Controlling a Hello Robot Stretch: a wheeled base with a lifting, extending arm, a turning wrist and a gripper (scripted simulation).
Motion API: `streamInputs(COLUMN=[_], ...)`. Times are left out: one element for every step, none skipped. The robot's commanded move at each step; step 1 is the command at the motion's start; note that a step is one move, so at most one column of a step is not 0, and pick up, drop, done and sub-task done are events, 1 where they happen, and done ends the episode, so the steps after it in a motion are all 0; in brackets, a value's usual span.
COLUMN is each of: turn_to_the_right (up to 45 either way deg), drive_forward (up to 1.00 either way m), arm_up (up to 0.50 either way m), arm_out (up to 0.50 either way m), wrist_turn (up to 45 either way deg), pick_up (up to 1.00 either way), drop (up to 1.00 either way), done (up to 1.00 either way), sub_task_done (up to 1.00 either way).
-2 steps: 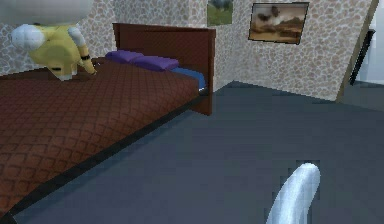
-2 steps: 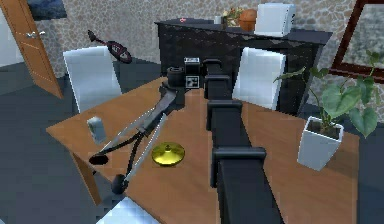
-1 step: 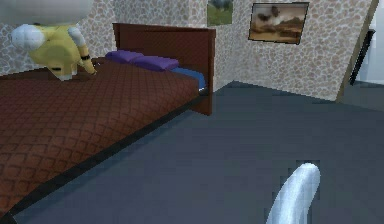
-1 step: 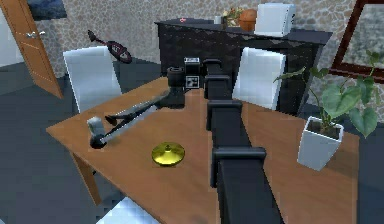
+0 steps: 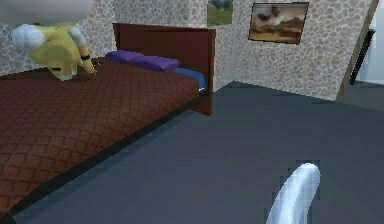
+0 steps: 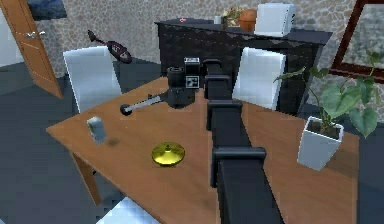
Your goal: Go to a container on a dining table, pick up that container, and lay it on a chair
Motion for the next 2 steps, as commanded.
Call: streamInputs(turn_to_the_right=[0.0, 0.0], drive_forward=[0.00, 0.00], arm_up=[0.00, -0.30], arm_out=[0.00, 0.00], wrist_turn=[15.0, 0.0], pick_up=[0.00, 0.00], drop=[0.00, 0.00], done=[0.00, 0.00], sub_task_done=[0.00, 0.00])
